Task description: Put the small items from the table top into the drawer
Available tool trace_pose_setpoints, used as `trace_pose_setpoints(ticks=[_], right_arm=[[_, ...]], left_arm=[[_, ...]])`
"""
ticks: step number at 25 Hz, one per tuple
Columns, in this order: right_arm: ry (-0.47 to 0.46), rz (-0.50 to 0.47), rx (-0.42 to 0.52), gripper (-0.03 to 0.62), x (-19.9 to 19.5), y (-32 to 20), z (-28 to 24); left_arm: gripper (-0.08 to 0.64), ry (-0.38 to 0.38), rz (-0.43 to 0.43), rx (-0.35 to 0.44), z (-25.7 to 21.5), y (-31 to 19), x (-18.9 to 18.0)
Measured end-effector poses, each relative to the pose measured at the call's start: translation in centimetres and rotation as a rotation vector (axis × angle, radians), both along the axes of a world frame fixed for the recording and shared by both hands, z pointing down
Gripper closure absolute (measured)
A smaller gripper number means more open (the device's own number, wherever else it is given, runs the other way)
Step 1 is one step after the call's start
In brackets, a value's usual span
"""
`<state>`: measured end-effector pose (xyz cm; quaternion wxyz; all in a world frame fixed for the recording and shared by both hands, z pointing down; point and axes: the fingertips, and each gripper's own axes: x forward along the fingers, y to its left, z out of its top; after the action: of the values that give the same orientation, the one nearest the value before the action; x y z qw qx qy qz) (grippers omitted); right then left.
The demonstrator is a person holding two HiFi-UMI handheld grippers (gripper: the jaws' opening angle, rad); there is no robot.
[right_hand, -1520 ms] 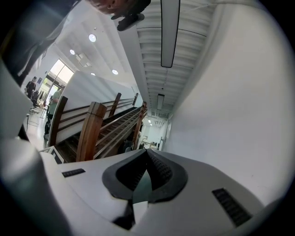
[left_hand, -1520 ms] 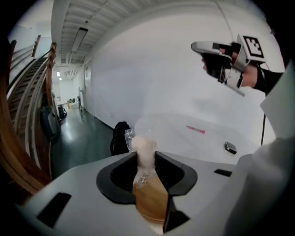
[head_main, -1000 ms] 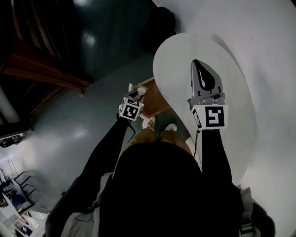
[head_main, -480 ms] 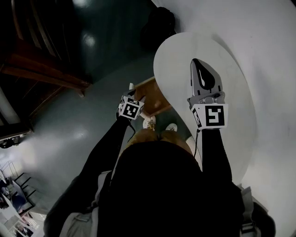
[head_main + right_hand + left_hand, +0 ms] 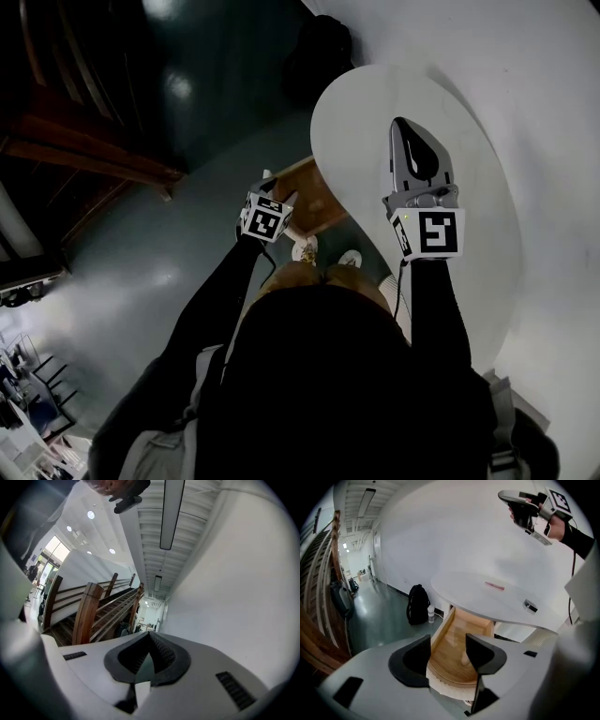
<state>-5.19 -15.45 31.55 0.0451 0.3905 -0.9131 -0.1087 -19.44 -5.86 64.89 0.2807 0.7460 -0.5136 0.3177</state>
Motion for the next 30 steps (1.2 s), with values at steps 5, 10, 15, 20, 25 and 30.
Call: trace_pose_setpoints(ticks=[5,10,15,20,25,30], right_arm=[[-0.016,0.039,0.002,0.566,0.9,-0.5,-0.2],[-0.033,0.079,0.010,0.566,1.8,-1.1,-0.6],[-0.051,0.124,0.030,0.566,3.1,-1.5,-1.5],[-0.075,0.159,0.053,0.566,4.1,-1.7,-2.7],[-0.080,0.189,0.073,0.566,5.0,-1.7,-3.5],[-0.077,0.217,0.077,0.566,6.4,-1.5,-3.5]], left_arm=[[0.313,0.037,0.004,0.141,-5.0,-2.9,0.7],[0.314,0.049,0.057,0.349,-12.9,-6.2,2.1],[0.314,0.060,0.121,0.519,-20.6,-8.3,3.9],[0.314,0.087,0.165,0.684,-28.0,-9.1,5.2],[0.314,0.104,0.200,0.788,-32.4,-9.3,6.1],[0.314,0.126,0.229,0.792,-32.8,-9.5,7.7]])
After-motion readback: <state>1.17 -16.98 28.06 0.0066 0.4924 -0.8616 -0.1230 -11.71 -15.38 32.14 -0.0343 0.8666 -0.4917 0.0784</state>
